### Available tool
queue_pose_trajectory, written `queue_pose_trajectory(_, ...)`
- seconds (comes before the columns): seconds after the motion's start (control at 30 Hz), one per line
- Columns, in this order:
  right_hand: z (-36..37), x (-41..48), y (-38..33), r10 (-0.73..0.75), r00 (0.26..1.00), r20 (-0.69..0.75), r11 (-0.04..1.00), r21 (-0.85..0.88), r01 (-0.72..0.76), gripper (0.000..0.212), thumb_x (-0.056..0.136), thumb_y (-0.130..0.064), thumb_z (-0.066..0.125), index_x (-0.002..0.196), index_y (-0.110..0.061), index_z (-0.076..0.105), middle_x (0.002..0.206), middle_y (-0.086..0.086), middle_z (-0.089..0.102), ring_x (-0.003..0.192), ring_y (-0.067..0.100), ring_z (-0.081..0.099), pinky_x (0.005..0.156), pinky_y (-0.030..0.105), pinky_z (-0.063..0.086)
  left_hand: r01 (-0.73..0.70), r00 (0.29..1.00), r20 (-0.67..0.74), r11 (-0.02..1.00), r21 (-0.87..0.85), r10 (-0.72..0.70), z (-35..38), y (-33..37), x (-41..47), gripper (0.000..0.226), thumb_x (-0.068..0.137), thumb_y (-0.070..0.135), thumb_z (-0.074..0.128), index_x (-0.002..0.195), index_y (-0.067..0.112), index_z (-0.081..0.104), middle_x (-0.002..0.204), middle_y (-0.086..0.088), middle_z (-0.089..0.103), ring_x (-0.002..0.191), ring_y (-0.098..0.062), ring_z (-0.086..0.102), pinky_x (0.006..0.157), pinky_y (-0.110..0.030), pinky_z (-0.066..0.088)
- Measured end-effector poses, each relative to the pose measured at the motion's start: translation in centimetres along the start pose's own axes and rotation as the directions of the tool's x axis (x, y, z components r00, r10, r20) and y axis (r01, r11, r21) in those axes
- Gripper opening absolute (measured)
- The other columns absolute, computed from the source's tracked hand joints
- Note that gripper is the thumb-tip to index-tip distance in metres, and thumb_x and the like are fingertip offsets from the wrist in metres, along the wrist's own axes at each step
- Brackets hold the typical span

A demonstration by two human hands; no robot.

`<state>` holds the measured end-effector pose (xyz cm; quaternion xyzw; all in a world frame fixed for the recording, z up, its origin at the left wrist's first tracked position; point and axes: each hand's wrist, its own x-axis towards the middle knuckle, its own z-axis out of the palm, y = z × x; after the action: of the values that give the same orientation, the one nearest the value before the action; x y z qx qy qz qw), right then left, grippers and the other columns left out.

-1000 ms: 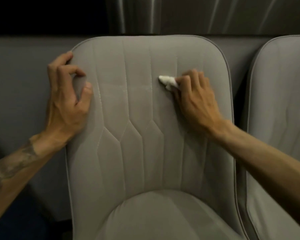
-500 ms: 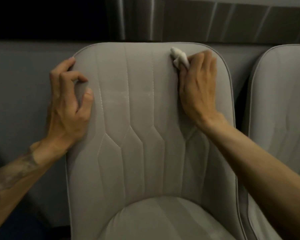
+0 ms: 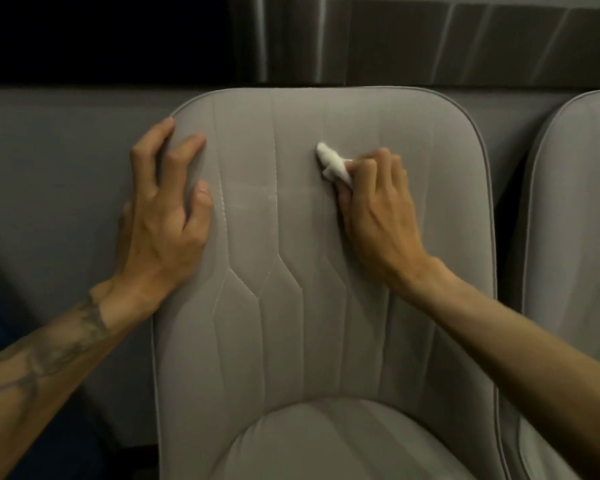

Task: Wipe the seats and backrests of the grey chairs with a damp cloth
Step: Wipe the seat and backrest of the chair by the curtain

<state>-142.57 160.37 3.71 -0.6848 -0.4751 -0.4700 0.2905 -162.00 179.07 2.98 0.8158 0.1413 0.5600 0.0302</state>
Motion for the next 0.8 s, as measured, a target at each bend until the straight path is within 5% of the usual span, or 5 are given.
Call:
queue_pose_trajectory(0.1,-0.8,2.5,2.5,-0.076,0.997,-0.007,0.997,-0.031,0.076,0.024,0.104,-0.024,0.046,0.099,-0.002,0.053,0.099,0.023,0.052,0.085,0.036,0.049,0.071,0.047,0.038,0.004,1.0,0.022,0.999,0.035,-0.005,0.0,0.1,0.0,0.049,0.102,0.033,0.045,0.151,0.025,0.041,0.163,-0.007,0.027,0.135,-0.026,0.042,0.084,-0.052,0.055)
queue_pose_trajectory(0.23,0.3,3.6,0.7,0.217,0.964,-0.155,0.976,0.014,-0.218,0.021,0.103,-0.02,0.044,0.099,-0.002,0.054,0.101,0.022,0.052,0.089,0.037,0.049,0.078,0.05,0.04,0.013,0.999,0.034,0.997,0.07,-0.015,0.1,0.2,-0.2,0.05,0.102,0.033,0.045,0.151,0.024,0.041,0.164,-0.007,0.027,0.135,-0.03,0.044,0.081,-0.054,0.054)
queue_pose_trajectory(0.43,0.2,1.2,0.3,-0.119,0.993,0.022,0.993,0.024,0.119,0.023,0.103,-0.022,0.048,0.098,-0.001,0.056,0.097,0.021,0.053,0.081,0.035,0.049,0.069,0.049,0.042,0.022,0.999,0.045,0.997,0.072,-0.026,-0.1,0.6,-0.1,0.05,0.102,0.031,0.045,0.152,0.024,0.04,0.165,-0.009,0.027,0.137,-0.033,0.046,0.082,-0.055,0.056)
queue_pose_trajectory(0.6,1.9,1.7,-1.8,0.143,0.98,-0.139,0.988,0.079,-0.133,0.019,0.103,-0.021,0.048,0.097,-0.004,0.054,0.097,0.018,0.052,0.083,0.031,0.046,0.071,0.044,0.04,0.028,0.999,0.038,0.997,0.073,-0.031,0.1,0.6,-0.2,0.051,0.102,0.03,0.046,0.152,0.024,0.041,0.165,-0.007,0.027,0.139,-0.033,0.045,0.084,-0.054,0.055)
queue_pose_trajectory(0.8,1.2,1.9,-0.1,-0.243,0.97,-0.005,0.97,-0.013,0.242,0.02,0.105,-0.026,0.047,0.099,-0.008,0.051,0.096,0.018,0.054,0.079,0.031,0.045,0.068,0.044,0.037,0.02,0.999,0.024,0.998,0.053,-0.021,0.1,0.5,-0.2,0.051,0.102,0.031,0.046,0.153,0.023,0.041,0.164,-0.007,0.028,0.138,-0.028,0.043,0.084,-0.05,0.053)
